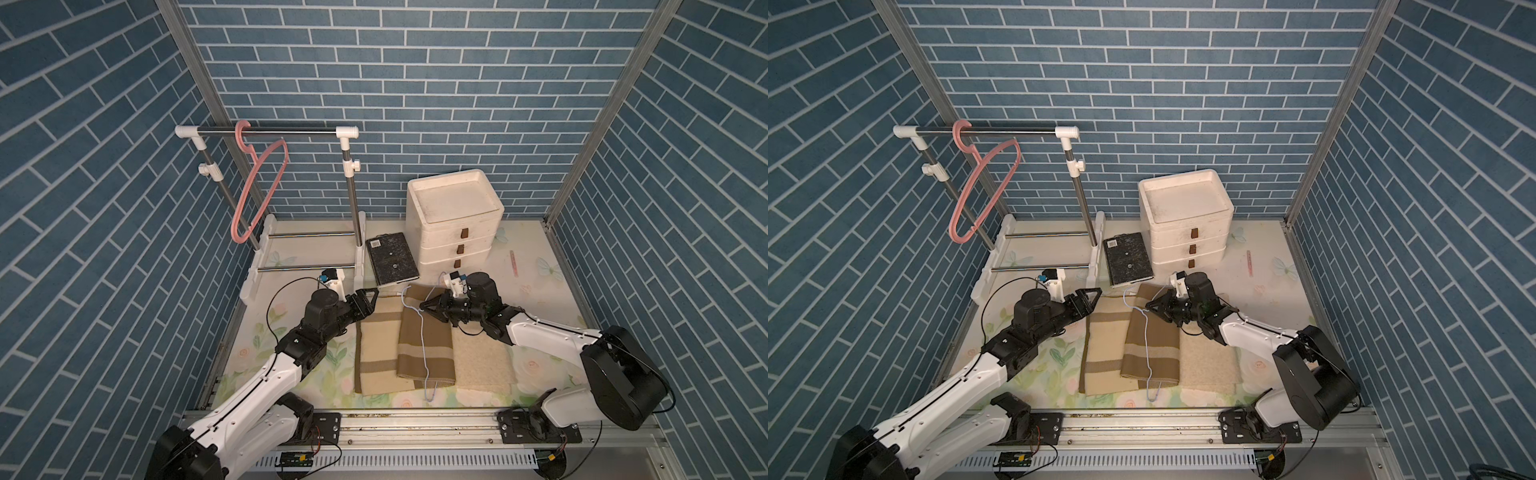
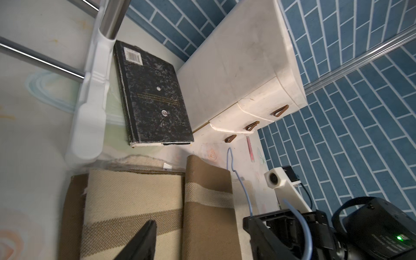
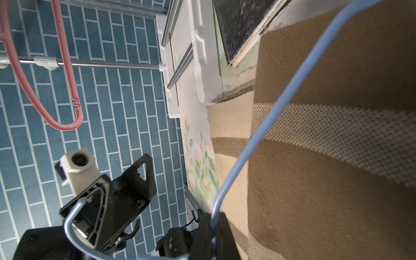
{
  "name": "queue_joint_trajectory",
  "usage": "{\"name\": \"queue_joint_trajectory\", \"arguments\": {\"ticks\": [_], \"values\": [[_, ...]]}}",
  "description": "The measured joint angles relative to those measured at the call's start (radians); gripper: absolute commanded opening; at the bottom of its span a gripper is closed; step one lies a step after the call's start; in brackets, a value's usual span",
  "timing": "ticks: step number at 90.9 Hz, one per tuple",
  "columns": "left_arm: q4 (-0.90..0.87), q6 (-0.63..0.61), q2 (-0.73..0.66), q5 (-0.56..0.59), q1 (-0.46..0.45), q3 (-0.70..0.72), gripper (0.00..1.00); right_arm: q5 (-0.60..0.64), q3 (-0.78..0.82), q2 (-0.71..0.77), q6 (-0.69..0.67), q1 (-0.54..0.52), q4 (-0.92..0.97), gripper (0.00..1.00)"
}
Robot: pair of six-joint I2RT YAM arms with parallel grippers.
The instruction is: Hang the scarf on the hanger
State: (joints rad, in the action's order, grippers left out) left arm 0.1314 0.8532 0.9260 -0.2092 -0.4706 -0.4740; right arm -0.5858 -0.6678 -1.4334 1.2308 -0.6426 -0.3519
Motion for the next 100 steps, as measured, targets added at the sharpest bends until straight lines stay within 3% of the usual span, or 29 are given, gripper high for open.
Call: {"name": "queue_joint_trajectory", "arguments": {"ticks": [40, 75, 100], "values": [[0.244, 0.003, 0.482, -0.364, 0.005, -0.019, 0.63, -0.005, 0.007, 0.007, 0.000, 0.004, -0.010, 0.00], [0.362, -0.031, 0.713, -0.476, -0.043, -0.102, 0.61, -0.004, 0.007, 0.007, 0.000, 0.004, -0.012, 0.00], [0.404, -0.034, 0.789, -0.526, -0.112, -0.154, 0.39, -0.006, 0.007, 0.006, 0.000, 0.004, -0.014, 0.00]]}}
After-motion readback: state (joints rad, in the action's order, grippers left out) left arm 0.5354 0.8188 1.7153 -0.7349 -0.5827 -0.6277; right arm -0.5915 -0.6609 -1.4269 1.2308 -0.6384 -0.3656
